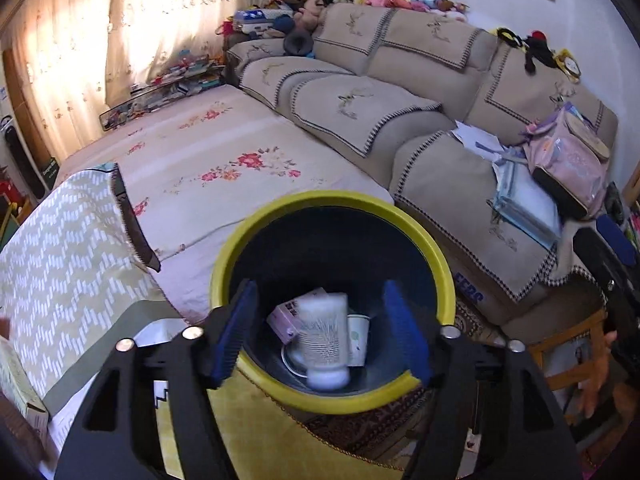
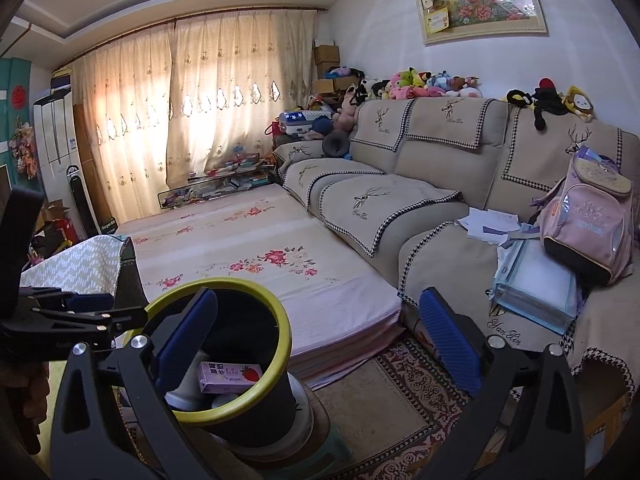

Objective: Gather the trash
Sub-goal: 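Move the right tool back to the table toward the brown container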

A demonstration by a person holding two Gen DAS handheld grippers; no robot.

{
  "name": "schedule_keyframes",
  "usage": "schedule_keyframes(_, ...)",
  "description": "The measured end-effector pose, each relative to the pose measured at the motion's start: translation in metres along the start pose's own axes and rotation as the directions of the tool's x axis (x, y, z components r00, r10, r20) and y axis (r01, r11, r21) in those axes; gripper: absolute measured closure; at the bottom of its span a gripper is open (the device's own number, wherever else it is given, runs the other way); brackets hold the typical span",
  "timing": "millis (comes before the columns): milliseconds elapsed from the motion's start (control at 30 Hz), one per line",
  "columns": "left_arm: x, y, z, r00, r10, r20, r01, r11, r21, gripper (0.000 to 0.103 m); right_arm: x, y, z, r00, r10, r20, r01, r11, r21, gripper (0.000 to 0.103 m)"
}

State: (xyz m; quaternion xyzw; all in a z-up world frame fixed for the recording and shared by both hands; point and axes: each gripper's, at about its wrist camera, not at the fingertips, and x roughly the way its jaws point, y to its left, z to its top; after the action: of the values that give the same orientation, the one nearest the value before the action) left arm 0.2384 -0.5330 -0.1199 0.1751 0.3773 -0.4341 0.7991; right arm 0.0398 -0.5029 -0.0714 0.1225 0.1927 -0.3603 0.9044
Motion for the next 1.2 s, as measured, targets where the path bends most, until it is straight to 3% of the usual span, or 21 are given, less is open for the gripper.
schedule_keyframes(233,-0.088,0.033,-0.043,0.991,0.054,0.123,-0.044,0.996,-0.081,0.025,0.002,0.023,-0.005,0.998,0.057,-0.029,-0.058,0.998,-0.029,0.007)
schedule_keyframes(467,-0.199,0.089,-0.123,0.959,0.201,0.202,-0.151,0.960,-0.235,0.018,-0.003,0.080,-0.010,0.977,0.201,-0.071,-0.207,0.975,-0.087,0.007)
schedule_keyframes(533,-0.225,0.108,-0.147,0.947,0.246,0.207,-0.181,0.940,-0.289,0.017,-0.007,0.107,-0.012,0.958,0.271,-0.091,-0.281,0.952,-0.118,0.007)
schedule_keyframes(633,-0.264,0.135,-0.188,0.912,0.363,0.192,-0.276,0.888,-0.369,0.017,-0.012,0.144,-0.015,0.919,0.372,-0.127,-0.389,0.909,-0.150,0.007)
schedule_keyframes(700,-0.285,0.150,-0.209,0.889,0.419,0.183,-0.317,0.853,-0.414,0.017,-0.015,0.170,-0.017,0.878,0.449,-0.163,-0.472,0.868,-0.156,0.007)
schedule_keyframes(733,-0.291,0.157,-0.218,0.884,0.432,0.180,-0.325,0.842,-0.430,0.016,-0.015,0.189,-0.018,0.840,0.506,-0.196,-0.536,0.830,-0.155,0.007)
schedule_keyframes(833,-0.319,0.177,-0.251,0.856,0.489,0.170,-0.356,0.794,-0.493,0.016,-0.018,0.238,-0.022,0.763,0.589,-0.266,-0.639,0.748,-0.180,0.007)
schedule_keyframes(933,-0.336,0.189,-0.273,0.833,0.529,0.162,-0.376,0.756,-0.536,0.015,-0.027,0.283,-0.027,0.720,0.625,-0.302,-0.691,0.685,-0.230,0.007)
schedule_keyframes(1067,-0.347,0.206,-0.296,0.827,0.541,0.150,-0.378,0.735,-0.563,0.015,-0.034,0.336,-0.036,0.681,0.645,-0.347,-0.731,0.619,-0.287,0.007)
schedule_keyframes(1200,-0.346,0.211,-0.303,0.835,0.530,0.150,-0.364,0.735,-0.573,0.015,-0.034,0.375,-0.049,0.696,0.614,-0.373,-0.718,0.599,-0.354,0.008)
